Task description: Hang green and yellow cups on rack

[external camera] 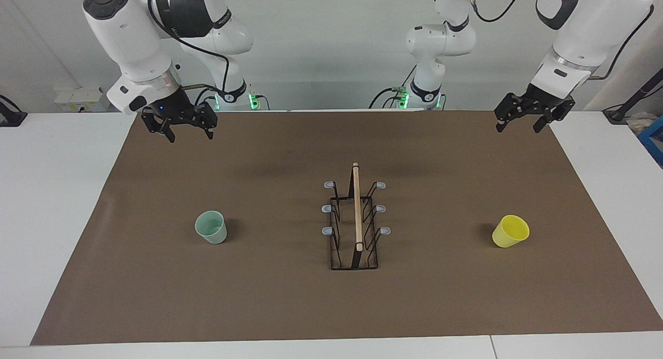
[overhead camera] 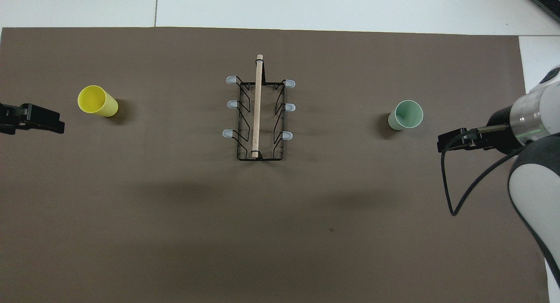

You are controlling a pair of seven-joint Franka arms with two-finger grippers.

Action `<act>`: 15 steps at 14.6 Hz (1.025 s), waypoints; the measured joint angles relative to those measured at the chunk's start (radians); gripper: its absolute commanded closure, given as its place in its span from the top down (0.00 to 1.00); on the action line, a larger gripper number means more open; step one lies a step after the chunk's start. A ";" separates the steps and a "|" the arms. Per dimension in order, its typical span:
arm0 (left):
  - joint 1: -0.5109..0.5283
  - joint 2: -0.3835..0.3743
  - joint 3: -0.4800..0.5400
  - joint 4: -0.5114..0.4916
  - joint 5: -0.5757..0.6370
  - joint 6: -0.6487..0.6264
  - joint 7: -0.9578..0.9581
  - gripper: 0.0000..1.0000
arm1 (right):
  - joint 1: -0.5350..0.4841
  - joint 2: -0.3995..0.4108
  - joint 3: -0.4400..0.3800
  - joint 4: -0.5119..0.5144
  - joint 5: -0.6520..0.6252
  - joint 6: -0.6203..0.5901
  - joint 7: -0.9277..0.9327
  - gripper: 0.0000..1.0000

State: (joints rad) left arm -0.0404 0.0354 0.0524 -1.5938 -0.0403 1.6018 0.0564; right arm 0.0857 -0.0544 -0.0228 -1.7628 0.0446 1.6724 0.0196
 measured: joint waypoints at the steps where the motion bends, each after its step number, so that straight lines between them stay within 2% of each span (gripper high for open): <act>1: 0.010 0.032 0.000 0.019 -0.003 0.001 0.000 1.00 | 0.000 0.000 0.000 0.000 0.000 0.000 -0.001 1.00; 5: 0.037 0.222 0.025 0.206 -0.061 -0.026 -0.045 1.00 | 0.000 0.001 0.000 0.000 -0.020 0.000 -0.018 1.00; 8: 0.041 0.341 0.040 0.309 -0.106 -0.029 -0.184 1.00 | 0.006 0.002 0.003 -0.003 -0.095 0.000 -0.095 1.00; 12: 0.052 0.490 0.056 0.406 -0.144 -0.027 -0.384 1.00 | 0.063 0.010 0.008 -0.027 -0.286 0.002 -0.279 1.00; 15: 0.060 0.571 0.058 0.443 -0.159 -0.001 -0.503 1.00 | 0.079 0.018 0.013 -0.060 -0.347 0.024 -0.450 1.00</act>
State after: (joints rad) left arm 0.0196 0.6061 0.1107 -1.1504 -0.1993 1.6006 -0.4471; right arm 0.1648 -0.0367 -0.0097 -1.8227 -0.3028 1.6962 -0.4307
